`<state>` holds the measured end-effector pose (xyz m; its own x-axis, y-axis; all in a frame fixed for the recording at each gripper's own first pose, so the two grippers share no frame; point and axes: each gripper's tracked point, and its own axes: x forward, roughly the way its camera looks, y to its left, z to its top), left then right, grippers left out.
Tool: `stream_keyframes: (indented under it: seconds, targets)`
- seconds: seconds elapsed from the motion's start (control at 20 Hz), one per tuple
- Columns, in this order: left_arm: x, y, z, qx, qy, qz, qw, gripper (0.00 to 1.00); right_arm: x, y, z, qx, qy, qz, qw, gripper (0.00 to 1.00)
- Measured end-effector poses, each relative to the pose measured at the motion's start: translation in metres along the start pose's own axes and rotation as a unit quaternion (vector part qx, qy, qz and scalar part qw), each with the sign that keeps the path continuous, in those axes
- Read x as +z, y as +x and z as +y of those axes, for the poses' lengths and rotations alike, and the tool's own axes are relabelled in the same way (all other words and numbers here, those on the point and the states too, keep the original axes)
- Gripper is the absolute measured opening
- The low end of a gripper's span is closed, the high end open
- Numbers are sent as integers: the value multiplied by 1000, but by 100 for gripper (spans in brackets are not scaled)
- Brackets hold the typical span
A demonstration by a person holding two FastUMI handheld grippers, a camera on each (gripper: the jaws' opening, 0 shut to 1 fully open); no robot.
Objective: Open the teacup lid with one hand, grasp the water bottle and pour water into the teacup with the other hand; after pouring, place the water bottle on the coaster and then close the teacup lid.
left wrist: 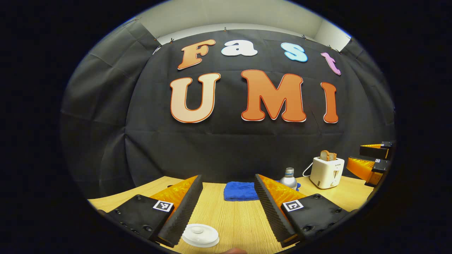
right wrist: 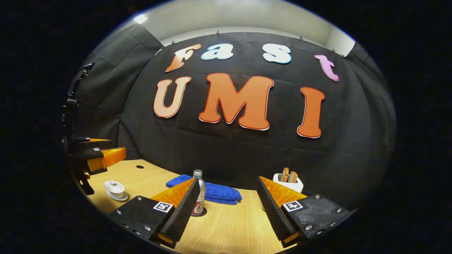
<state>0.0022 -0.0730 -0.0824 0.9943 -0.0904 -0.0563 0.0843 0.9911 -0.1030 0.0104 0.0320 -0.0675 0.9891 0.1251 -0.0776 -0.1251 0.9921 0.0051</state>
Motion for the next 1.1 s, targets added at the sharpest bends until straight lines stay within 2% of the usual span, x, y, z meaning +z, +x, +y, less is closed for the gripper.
stream_keyframes:
  seconds: [0.45,0.5,0.55,0.6,0.65,0.75,0.8,0.85,1.1]
  targets:
    - [7,-1,-2,-1,-4,5,1000,96,4,-1,-3,5,-1,0,1000,97]
    - [7,0,-2,-1,-6,8,1000,93,4,-1,-4,6,0,0,1000,97]
    - [7,-1,-3,-3,-8,12,1000,97,5,-1,-4,8,0,1,1000,97]
    - [7,-1,-4,-3,-10,13,1000,97,5,-2,-6,7,-1,2,1000,100]
    - [8,-1,-3,-2,-10,15,1000,97,4,-2,-6,7,-1,2,1000,97]
    - [9,-1,-3,0,-9,20,1000,96,3,-3,-7,8,-2,4,1000,97]
    - [8,-1,-3,-2,-11,23,1000,93,3,-3,-6,10,-2,5,1000,97]
    - [9,-2,-4,-3,-12,25,1000,97,3,-3,-7,9,-3,6,1000,97]
    - [1,-1,-5,-4,-15,39,999,96,-1,-5,-7,11,-2,8,1000,97]
